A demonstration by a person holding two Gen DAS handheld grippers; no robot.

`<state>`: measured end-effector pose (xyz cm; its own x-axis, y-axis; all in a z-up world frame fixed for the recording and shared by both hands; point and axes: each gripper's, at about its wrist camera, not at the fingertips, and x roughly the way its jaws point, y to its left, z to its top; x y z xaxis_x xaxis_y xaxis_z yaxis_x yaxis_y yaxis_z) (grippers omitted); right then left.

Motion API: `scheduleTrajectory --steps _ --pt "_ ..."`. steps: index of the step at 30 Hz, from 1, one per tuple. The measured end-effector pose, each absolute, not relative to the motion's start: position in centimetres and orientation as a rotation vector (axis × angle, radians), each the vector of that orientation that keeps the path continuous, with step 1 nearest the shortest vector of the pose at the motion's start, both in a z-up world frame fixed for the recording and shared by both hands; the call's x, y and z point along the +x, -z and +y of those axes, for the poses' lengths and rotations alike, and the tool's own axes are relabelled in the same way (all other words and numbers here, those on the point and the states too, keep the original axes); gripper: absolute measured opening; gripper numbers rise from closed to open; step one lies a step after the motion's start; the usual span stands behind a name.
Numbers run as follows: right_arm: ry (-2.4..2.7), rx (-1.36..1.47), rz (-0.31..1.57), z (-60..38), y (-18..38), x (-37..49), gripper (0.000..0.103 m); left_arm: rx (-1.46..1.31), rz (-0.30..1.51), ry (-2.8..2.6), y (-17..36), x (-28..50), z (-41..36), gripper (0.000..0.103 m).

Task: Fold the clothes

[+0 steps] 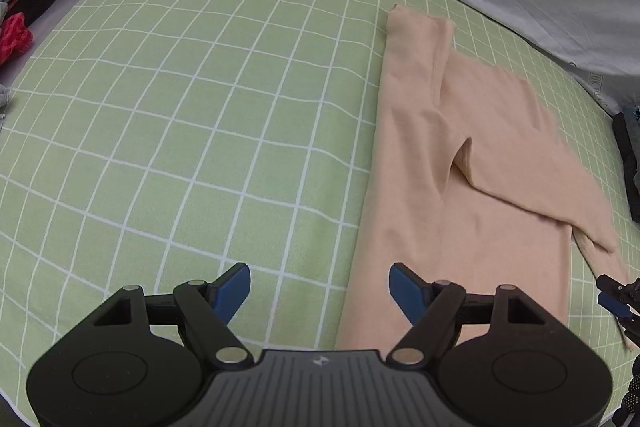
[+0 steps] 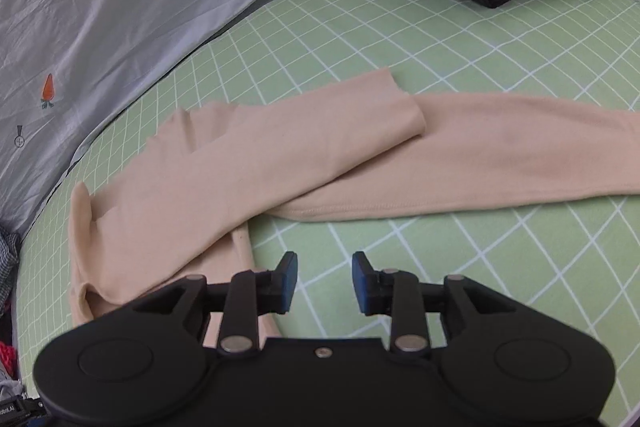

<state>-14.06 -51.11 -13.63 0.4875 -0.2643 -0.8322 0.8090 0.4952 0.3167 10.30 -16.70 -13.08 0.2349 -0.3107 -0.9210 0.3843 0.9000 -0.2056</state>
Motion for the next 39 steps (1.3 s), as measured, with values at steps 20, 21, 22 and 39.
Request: scheduleTrajectory --steps 20,21,22,39 --pt "0.803 0.494 0.917 -61.1 16.4 -5.9 0.034 -0.004 1.179 0.591 16.7 28.5 -31.7 0.067" --pt "0.785 0.475 0.917 -60.9 16.2 -5.8 0.017 -0.001 1.177 0.588 16.8 28.5 -31.9 0.052" --pt "0.766 0.457 0.918 -60.7 16.1 -5.7 0.01 0.003 1.174 0.584 16.9 28.5 -32.2 0.037" --pt "0.909 0.492 0.753 -62.2 13.5 -10.3 0.008 0.0 1.145 0.427 17.3 29.0 -31.0 0.01"
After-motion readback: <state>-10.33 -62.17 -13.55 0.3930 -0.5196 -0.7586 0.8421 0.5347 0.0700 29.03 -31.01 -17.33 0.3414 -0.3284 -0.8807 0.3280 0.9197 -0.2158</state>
